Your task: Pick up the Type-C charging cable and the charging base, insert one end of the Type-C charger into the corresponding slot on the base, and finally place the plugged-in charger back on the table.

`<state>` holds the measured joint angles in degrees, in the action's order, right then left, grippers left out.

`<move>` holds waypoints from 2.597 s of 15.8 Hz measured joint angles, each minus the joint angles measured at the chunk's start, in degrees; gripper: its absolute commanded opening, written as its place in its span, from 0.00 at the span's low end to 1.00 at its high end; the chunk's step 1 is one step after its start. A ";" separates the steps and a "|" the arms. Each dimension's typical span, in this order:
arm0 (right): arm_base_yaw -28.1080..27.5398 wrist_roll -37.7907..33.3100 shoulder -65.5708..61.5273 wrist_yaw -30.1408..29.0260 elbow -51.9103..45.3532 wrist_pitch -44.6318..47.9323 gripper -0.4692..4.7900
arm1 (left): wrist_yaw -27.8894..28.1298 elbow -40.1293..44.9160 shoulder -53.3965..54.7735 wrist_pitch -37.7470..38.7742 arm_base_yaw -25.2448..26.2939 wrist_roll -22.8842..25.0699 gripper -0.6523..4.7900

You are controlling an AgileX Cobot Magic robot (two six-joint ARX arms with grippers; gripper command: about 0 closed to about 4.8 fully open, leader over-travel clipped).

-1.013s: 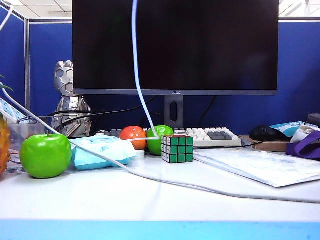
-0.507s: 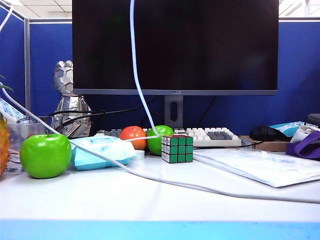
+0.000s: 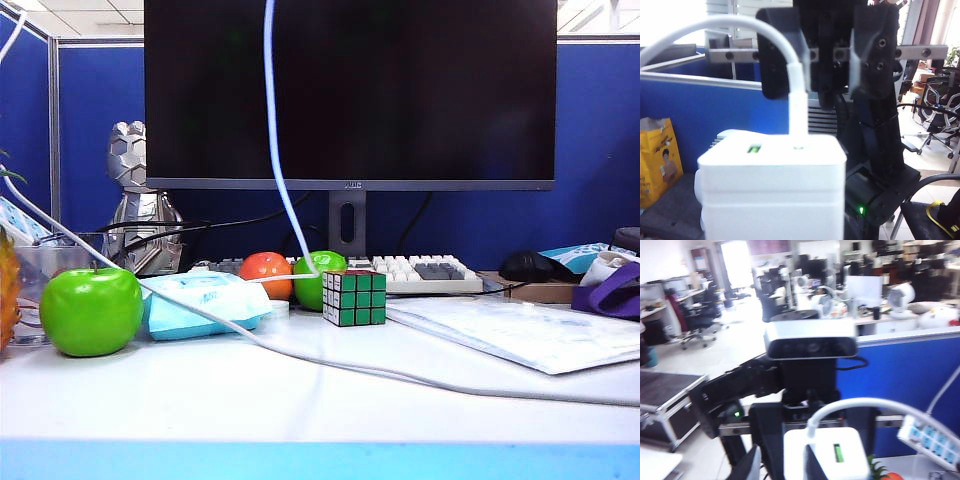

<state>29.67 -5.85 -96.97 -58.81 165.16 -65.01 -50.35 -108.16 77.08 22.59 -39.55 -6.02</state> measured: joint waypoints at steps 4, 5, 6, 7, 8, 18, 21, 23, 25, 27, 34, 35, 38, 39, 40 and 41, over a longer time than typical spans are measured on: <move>0.11 -0.15 -1.11 2.08 -0.04 0.02 0.31 | 0.00 0.00 -0.02 -0.48 -0.02 0.00 0.11; 0.11 -0.24 -1.57 2.14 -0.09 0.04 0.31 | 0.02 0.00 -0.02 -0.48 0.00 -0.02 0.11; 0.33 -0.81 -1.88 2.14 -0.09 0.20 0.31 | 0.02 0.00 -0.02 -0.48 0.00 -0.02 0.11; 1.07 -1.40 -2.12 2.14 -0.04 1.05 0.31 | 0.02 0.00 -0.02 -0.50 0.00 -0.02 0.11; 1.66 -1.64 -2.25 2.14 -0.04 1.88 0.31 | 0.02 0.00 0.00 -0.48 0.00 -0.02 0.11; 1.81 -3.15 -3.52 0.46 -0.07 3.69 0.17 | 0.33 0.02 0.00 -0.44 0.00 -0.04 0.11; 1.81 -3.13 -3.50 -0.39 -0.02 3.85 0.11 | 0.42 0.09 0.00 -0.46 0.00 -0.07 0.11; 1.81 -3.13 -3.52 -0.42 -0.04 3.85 0.09 | 0.42 0.09 0.00 -0.46 0.00 -0.09 0.11; 1.81 -3.13 -3.52 -1.05 -0.04 3.85 0.09 | 0.33 0.09 0.00 -0.48 0.00 -0.07 0.11; 1.77 -1.38 -3.50 -1.92 0.00 2.56 0.09 | -0.11 0.09 0.00 -0.46 0.00 -0.04 0.11; 8.26 8.59 -2.99 5.55 0.57 -3.72 0.09 | -2.86 0.31 -0.42 0.87 0.00 -0.22 0.11; 8.26 8.90 -2.91 6.54 0.66 -4.79 0.09 | -2.84 0.42 -0.37 0.96 0.00 -0.28 0.11; 8.37 10.21 -2.32 8.13 0.68 -6.69 0.09 | -2.80 0.57 -0.42 1.75 -0.02 -0.42 0.11; 8.41 10.34 -2.05 8.17 0.63 -6.95 0.09 | -2.80 0.57 -0.50 1.75 -0.15 -0.44 0.11; 8.41 10.40 -2.01 8.17 0.63 -7.04 0.09 | -2.80 0.57 -0.50 1.75 -0.15 -0.42 0.11; 8.41 10.40 -2.03 8.24 0.63 -7.02 0.09 | -2.82 0.57 -0.50 1.77 -0.15 -0.42 0.11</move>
<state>38.09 4.56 -99.00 -50.57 165.80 -72.03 -53.17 -107.59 76.58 24.36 -39.70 -6.44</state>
